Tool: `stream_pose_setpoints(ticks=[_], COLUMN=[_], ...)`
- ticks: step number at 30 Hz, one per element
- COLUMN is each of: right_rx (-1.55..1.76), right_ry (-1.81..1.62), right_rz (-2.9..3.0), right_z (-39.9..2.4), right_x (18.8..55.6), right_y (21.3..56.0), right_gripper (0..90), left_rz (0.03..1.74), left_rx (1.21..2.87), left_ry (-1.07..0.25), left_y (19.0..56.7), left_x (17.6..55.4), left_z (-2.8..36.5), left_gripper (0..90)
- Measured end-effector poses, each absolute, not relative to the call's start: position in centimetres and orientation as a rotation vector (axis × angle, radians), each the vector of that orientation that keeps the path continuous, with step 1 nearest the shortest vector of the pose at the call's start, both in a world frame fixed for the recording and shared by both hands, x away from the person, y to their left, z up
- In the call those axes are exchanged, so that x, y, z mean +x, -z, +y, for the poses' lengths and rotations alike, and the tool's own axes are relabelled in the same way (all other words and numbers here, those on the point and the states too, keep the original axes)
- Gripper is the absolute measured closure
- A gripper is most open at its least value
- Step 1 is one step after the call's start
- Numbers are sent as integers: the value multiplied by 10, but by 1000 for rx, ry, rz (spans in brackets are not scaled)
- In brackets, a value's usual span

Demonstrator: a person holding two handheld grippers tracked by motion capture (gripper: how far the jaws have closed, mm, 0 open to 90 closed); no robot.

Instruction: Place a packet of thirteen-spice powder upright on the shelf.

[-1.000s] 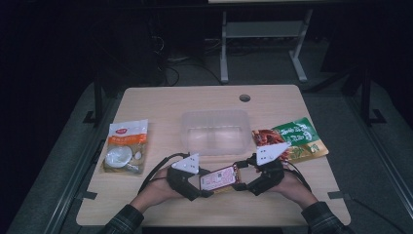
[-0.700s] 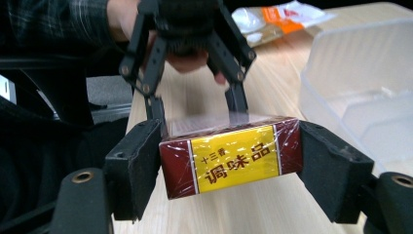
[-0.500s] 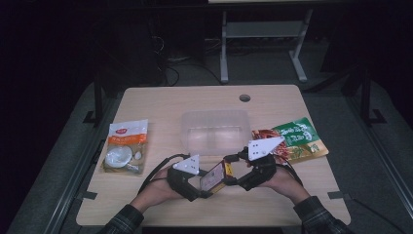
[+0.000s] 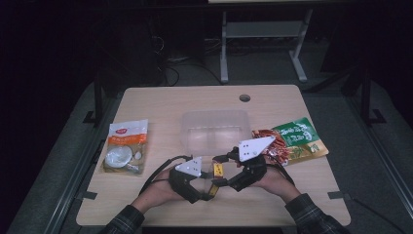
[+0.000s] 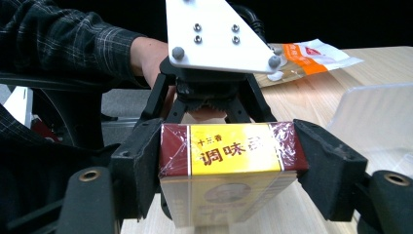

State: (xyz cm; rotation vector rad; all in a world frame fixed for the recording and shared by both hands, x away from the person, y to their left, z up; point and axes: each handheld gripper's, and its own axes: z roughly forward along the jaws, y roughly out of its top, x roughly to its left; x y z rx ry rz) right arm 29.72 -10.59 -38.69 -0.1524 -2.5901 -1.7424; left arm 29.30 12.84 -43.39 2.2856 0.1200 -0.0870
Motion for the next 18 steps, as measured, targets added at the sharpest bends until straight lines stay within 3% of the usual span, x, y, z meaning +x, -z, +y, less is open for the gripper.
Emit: stream_pose_setpoints(ticks=[13,18], right_rx=[-112,-111], right_ry=[1712,1709], right_rz=[-2628,-2630], right_z=[-96,-94], right_x=[297,300], right_y=[380,377], right_gripper=[314,316], left_rz=[152,189], left_rx=[2274,2291], left_ry=[69,22], left_y=[436,436], left_x=[292,291], left_z=[127,135], left_gripper=[294,211])
